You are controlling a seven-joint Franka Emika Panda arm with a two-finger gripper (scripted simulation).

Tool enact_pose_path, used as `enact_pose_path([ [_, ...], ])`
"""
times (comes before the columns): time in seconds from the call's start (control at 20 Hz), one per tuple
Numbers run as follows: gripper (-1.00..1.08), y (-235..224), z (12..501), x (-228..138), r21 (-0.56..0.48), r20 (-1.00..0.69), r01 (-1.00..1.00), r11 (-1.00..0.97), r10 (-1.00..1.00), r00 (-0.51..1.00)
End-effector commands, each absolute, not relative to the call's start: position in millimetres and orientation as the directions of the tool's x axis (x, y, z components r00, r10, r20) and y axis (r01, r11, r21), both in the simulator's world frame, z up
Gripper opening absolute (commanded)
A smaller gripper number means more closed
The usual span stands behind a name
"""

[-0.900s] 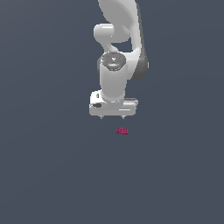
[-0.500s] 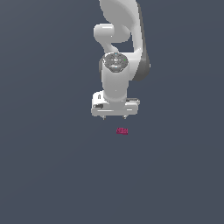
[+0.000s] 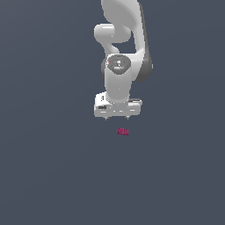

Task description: Pick up the object and move it to a goal position.

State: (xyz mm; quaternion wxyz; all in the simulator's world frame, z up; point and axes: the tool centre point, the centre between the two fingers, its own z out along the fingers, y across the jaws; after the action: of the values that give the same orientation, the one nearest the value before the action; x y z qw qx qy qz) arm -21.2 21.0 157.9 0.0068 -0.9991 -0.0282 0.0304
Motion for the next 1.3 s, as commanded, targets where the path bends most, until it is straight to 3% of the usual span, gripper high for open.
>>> enact_pose_path([
  [0.0,1.0,21,157,-21,-0.015,-0.06,0.069,-0.997,0.07,0.996],
  [0.65,1.0,25,140,-21,-0.013,-0.052,0.295,-0.955,0.295,0.954],
  [1.25,1.0,33,114,-20,-0.013,-0.04,0.614,-0.789,0.614,0.788],
])
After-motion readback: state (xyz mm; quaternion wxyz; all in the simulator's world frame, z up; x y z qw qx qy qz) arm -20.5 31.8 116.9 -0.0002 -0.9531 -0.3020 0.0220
